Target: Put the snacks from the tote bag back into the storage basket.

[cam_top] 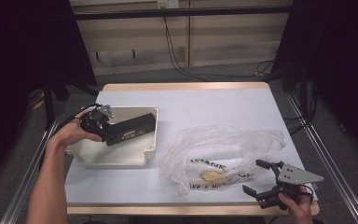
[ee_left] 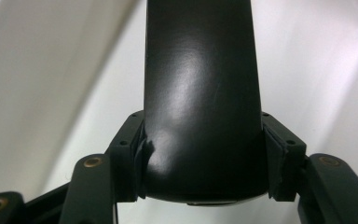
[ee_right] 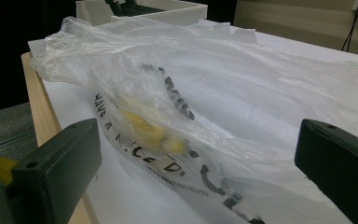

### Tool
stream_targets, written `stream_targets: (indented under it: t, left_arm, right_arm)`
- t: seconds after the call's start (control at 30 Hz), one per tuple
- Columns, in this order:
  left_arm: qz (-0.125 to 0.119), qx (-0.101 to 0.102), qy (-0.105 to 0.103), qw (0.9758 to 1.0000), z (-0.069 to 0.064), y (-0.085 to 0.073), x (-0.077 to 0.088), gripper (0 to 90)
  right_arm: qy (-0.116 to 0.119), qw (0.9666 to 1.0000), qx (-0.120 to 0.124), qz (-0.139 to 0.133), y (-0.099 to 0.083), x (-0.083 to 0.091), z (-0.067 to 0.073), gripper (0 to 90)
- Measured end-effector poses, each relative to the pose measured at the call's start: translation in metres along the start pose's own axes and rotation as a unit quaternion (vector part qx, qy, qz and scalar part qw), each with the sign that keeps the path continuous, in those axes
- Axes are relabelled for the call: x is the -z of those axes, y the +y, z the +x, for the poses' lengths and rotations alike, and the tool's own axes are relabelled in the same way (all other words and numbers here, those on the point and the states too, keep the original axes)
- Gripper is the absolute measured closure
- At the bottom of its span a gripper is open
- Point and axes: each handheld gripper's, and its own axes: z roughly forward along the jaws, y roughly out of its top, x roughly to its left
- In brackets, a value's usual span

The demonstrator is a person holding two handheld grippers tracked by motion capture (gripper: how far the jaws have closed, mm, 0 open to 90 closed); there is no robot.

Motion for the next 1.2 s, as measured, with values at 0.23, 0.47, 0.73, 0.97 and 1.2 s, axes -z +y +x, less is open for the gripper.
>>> stream_targets:
  t: [0.23, 0.47, 0.73, 0.97, 1.2]
  left_arm:
    - [-0.002, 0.024, 0.002, 0.9997, 0.006, -0.001, -0.004, 39.9]
    - [0.006, 0.072, 0.016, 0.9973, 0.015, 0.001, -0.007, 34.3]
    - [0.006, 0.128, 0.033, 0.9912, 0.022, 0.005, -0.011, 25.2]
    - [-0.031, 0.15, 0.037, 0.9874, 0.024, 0.008, -0.016, 21.3]
    - [-0.022, 0.156, 0.042, 0.9865, 0.024, 0.008, -0.021, 20.2]
  right_arm:
    - [0.002, 1.0, 0.0, 0.002, 0.0, -0.002, 0.001, 0.2]
    - [0.003, 1.0, 0.005, 0.004, 0.001, -0.003, 0.002, 0.2]
    - [0.005, 1.0, 0.005, 0.004, 0.0, -0.002, 0.002, 0.2]
    - [0.009, 0.9999, 0.004, 0.008, 0.0, -0.002, 0.004, 0.2]
    - [0.01, 0.9999, 0.004, 0.009, 0.0, -0.002, 0.003, 0.2]
